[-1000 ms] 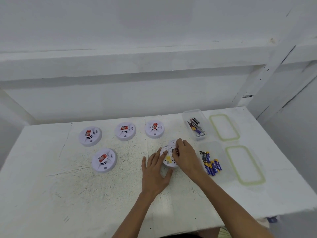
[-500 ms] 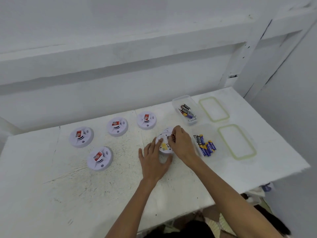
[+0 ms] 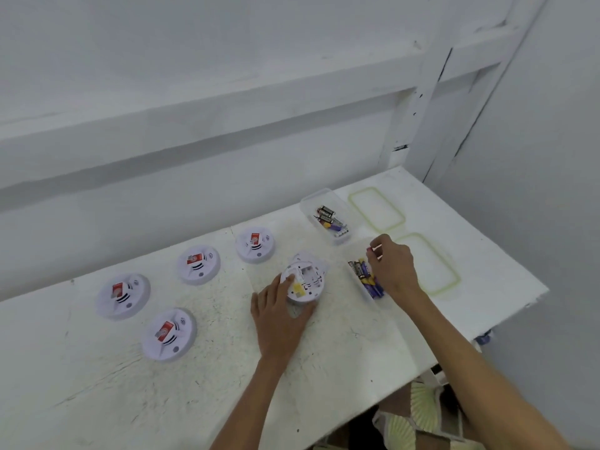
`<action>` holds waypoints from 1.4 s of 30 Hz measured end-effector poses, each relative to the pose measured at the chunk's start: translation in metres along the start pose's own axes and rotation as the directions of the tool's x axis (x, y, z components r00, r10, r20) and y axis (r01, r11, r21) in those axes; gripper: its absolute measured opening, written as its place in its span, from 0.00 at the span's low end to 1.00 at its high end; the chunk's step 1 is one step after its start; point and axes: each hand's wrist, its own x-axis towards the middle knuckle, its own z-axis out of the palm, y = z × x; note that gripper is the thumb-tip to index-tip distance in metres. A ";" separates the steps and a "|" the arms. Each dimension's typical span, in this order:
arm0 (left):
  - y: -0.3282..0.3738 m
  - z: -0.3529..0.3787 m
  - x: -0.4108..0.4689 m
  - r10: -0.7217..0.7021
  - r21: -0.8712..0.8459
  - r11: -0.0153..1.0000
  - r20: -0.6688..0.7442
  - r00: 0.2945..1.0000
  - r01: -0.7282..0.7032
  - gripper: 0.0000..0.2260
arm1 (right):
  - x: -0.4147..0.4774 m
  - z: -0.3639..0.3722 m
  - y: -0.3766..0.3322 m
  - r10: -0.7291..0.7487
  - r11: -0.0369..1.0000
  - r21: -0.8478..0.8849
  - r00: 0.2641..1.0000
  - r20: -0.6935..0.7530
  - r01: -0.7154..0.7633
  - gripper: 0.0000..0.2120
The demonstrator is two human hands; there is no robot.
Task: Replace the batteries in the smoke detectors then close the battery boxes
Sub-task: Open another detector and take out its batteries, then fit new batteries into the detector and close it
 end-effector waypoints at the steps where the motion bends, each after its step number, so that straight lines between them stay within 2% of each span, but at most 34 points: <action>1: 0.001 0.000 0.002 -0.005 0.000 1.000 0.004 1.000 0.005 0.33 | 0.003 0.001 0.003 0.004 0.999 -0.041 1.000 0.028 -0.002 0.05; 3: 0.001 -0.001 0.003 -0.023 0.002 1.000 0.022 0.999 0.023 0.33 | 0.006 0.005 0.003 -0.032 0.989 -0.141 0.997 0.073 0.042 0.03; 7: 0.000 -0.004 0.000 -0.017 -0.012 1.000 0.028 0.999 0.017 0.33 | 0.005 0.011 0.002 -0.082 0.957 -0.273 0.994 0.071 0.099 0.04; 14: 0.002 -0.005 0.002 -0.034 -0.011 0.999 -0.003 0.999 0.034 0.34 | 0.004 0.013 -0.007 -0.039 0.896 -0.425 0.976 0.212 0.128 0.10; 22: -0.010 -0.002 0.018 0.009 0.081 0.997 0.033 0.999 -0.011 0.33 | 0.018 0.016 -0.005 -0.022 0.943 -0.314 0.962 0.272 0.110 0.12; 28: -0.008 -0.003 0.017 0.022 0.071 0.997 0.045 0.999 -0.025 0.33 | 0.038 0.008 -0.025 -0.080 0.990 -0.116 0.996 0.049 0.085 0.09; 32: -0.009 -0.005 0.018 0.030 0.041 0.999 0.034 0.999 -0.031 0.33 | 0.059 0.013 -0.044 -0.148 0.984 -0.103 0.989 0.002 0.148 0.09; 37: -0.013 -0.003 0.019 -0.035 -0.012 0.999 0.055 0.998 0.036 0.34 | 0.087 0.026 -0.057 -0.244 0.964 -0.085 0.965 0.096 0.252 0.10; 42: -0.014 -0.001 0.020 -0.057 -0.006 0.998 0.074 0.996 0.057 0.34 | 0.112 0.049 -0.063 -0.178 0.955 -0.184 0.946 0.270 0.232 0.16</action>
